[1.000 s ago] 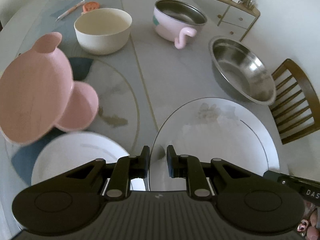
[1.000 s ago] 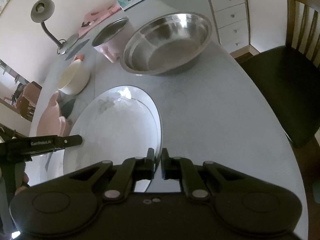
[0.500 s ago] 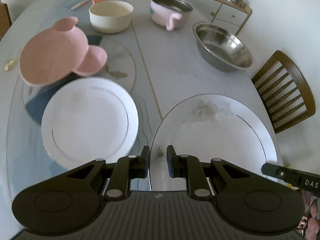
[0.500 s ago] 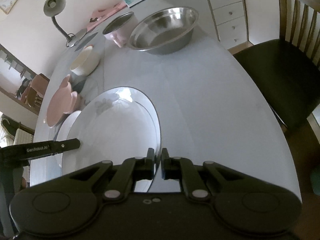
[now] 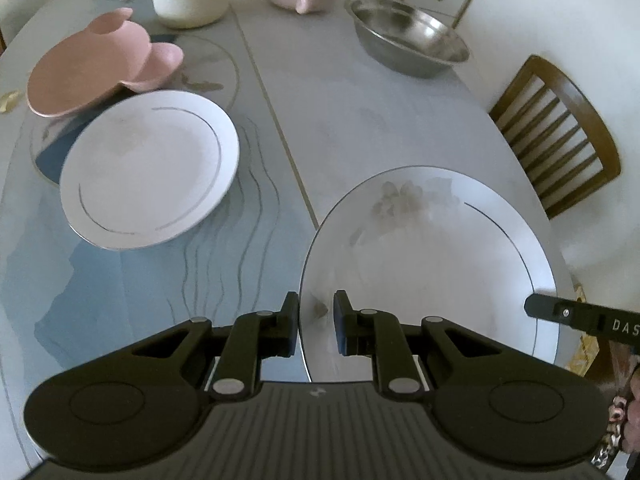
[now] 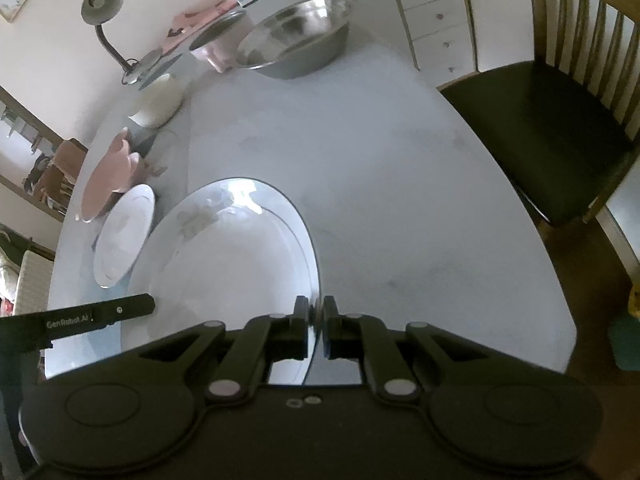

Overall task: Organize plates and bowls
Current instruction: 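Lift the large white plate with both grippers and carry it toward the chair, then lower the large white plate onto the table and open both grippers, then move both grippers to the gold-rimmed white plate and clamp its rim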

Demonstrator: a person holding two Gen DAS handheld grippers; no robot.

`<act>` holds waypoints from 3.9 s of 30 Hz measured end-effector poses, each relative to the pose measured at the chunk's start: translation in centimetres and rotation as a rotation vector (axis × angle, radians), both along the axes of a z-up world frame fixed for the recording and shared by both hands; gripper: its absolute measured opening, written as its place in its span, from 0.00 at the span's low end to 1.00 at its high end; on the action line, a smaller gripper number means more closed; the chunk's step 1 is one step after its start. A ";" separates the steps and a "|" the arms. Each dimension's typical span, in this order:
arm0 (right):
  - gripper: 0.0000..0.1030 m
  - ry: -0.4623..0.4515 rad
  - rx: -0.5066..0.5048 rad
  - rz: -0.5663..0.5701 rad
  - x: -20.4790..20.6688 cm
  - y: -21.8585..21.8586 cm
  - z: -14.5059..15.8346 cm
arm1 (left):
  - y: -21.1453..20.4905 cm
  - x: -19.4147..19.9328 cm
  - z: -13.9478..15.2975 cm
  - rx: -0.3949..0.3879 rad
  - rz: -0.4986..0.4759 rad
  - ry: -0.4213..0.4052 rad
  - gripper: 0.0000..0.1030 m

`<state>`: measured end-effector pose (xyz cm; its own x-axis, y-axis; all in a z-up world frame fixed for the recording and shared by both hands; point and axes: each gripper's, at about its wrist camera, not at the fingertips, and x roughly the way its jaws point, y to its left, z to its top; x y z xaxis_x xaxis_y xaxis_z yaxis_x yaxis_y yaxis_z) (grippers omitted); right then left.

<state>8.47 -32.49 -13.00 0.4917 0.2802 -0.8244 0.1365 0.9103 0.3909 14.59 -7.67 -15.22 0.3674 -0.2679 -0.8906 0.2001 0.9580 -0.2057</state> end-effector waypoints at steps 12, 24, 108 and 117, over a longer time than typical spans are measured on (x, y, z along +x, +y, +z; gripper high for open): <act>0.09 0.024 -0.006 -0.008 -0.3 -1.1 -1.7 | -0.9 0.2 -1.1 0.002 -0.027 0.011 0.16; 0.16 0.010 -0.055 0.019 0.0 -0.9 -0.7 | -0.7 -0.2 -0.3 -0.001 -0.016 -0.004 0.16; 0.63 -0.033 -0.205 0.540 20.1 20.9 -0.6 | 16.2 8.2 -1.3 0.012 0.425 -0.056 0.55; 0.40 0.022 -0.109 0.539 21.4 20.4 -1.5 | 16.9 8.6 -2.3 -0.099 0.472 0.002 0.35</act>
<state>29.88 -12.11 -14.48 0.2839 0.4004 -0.8712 -0.3533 0.8884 0.2931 23.24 9.24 -17.50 0.4677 -0.1559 -0.8700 -0.2522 0.9199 -0.3004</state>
